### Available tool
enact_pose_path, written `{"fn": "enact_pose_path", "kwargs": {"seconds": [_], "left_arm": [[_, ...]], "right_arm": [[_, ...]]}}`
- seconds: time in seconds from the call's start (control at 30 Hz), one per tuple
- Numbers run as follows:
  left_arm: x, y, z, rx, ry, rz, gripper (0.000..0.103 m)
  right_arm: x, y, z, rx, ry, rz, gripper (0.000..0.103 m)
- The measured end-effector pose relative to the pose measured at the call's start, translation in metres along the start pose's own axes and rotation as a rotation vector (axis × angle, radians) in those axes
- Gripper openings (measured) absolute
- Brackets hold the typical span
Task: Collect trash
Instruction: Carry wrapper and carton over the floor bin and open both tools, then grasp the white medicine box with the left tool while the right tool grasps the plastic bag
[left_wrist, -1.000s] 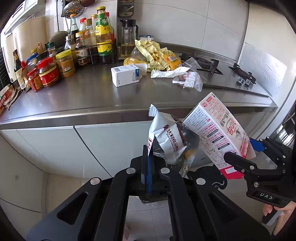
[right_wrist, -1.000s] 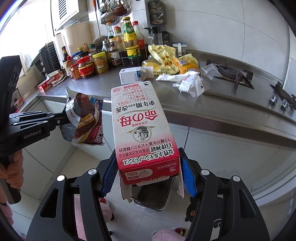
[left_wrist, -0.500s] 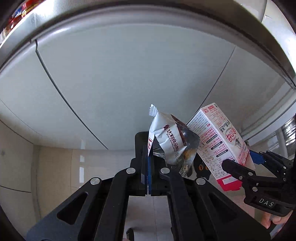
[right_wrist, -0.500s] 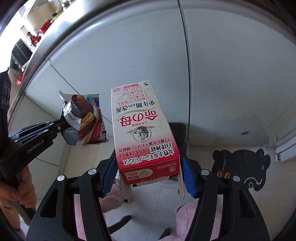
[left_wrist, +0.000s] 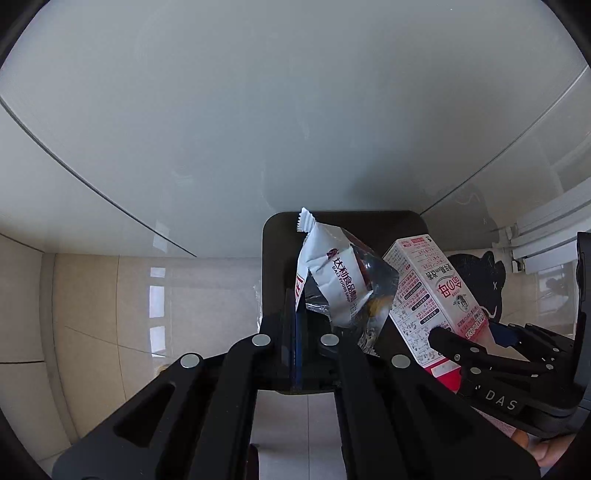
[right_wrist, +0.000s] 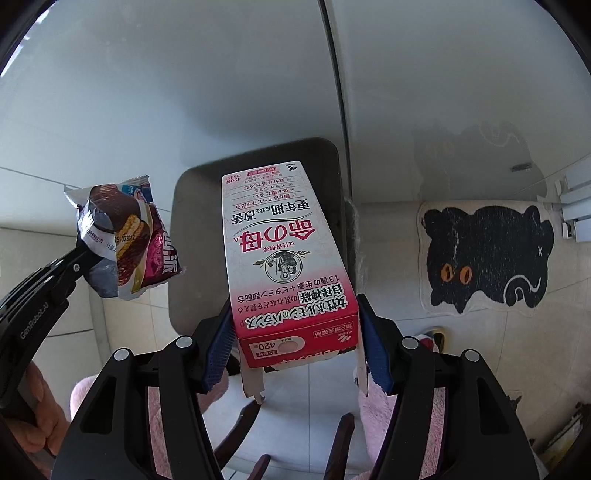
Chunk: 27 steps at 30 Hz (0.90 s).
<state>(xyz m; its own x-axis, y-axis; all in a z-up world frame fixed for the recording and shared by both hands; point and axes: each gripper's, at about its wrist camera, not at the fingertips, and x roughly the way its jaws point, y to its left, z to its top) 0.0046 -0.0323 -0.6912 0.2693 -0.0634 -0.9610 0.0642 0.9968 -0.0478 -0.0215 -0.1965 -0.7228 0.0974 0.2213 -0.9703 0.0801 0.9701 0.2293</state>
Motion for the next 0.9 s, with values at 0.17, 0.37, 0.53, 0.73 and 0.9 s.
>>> {"fn": "enact_pose_path", "kwargs": {"seconds": [0.17, 0.37, 0.53, 0.73, 0.9], "left_arm": [[0.018, 0.003, 0.018, -0.005, 0.022, -0.007, 0.003], [0.017, 0.009, 0.024, -0.009, -0.001, 0.025, 0.033], [0.011, 0.012, 0.026, -0.008, -0.026, 0.035, 0.06], [-0.015, 0.006, 0.032, -0.005, -0.08, 0.03, 0.077], [-0.057, 0.0, 0.036, -0.005, -0.143, 0.012, 0.08]], "right_arm": [[0.015, -0.004, 0.016, 0.045, 0.009, 0.029, 0.066], [0.015, 0.0, 0.028, 0.039, 0.001, 0.022, 0.084], [0.007, 0.003, 0.027, 0.013, -0.012, -0.01, 0.092], [-0.015, 0.006, 0.021, -0.022, -0.04, -0.02, 0.094], [-0.043, 0.005, 0.016, -0.048, -0.087, -0.015, 0.094]]}}
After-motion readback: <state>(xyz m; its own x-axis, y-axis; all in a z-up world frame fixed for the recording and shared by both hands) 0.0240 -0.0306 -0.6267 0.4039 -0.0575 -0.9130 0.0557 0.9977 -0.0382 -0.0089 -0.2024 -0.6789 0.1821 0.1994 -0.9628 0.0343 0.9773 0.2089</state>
